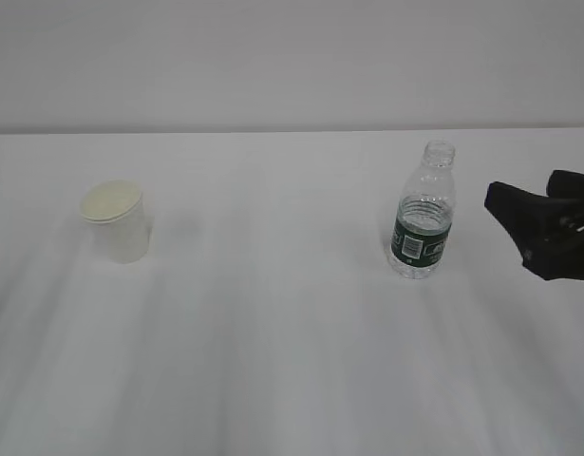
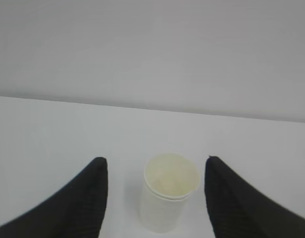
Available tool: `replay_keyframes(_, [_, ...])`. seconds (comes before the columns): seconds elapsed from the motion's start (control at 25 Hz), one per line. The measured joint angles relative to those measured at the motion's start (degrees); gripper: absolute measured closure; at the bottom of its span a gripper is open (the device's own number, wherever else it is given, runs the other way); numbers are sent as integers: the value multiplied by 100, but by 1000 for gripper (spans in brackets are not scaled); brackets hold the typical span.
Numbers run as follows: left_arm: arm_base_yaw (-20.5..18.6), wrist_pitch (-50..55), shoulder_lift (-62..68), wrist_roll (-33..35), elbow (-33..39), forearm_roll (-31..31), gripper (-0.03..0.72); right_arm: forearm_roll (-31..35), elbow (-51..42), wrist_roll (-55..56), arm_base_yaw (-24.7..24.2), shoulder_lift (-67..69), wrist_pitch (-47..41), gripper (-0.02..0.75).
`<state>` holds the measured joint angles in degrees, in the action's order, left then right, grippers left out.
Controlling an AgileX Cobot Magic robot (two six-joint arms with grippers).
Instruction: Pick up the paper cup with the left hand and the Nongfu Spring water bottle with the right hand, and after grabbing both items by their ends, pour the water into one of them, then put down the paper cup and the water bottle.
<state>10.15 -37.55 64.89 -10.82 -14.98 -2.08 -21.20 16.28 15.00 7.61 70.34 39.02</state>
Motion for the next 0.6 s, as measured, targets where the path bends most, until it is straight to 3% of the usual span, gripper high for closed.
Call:
replay_keyframes(0.44, [217,-2031,1402,0,213,76,246,257,-109,-344,0,2048,2361,183])
replay_keyframes(0.6, [217,-2693,1806,0,613,40,246,690,-175,-760,0,2847,2551,183])
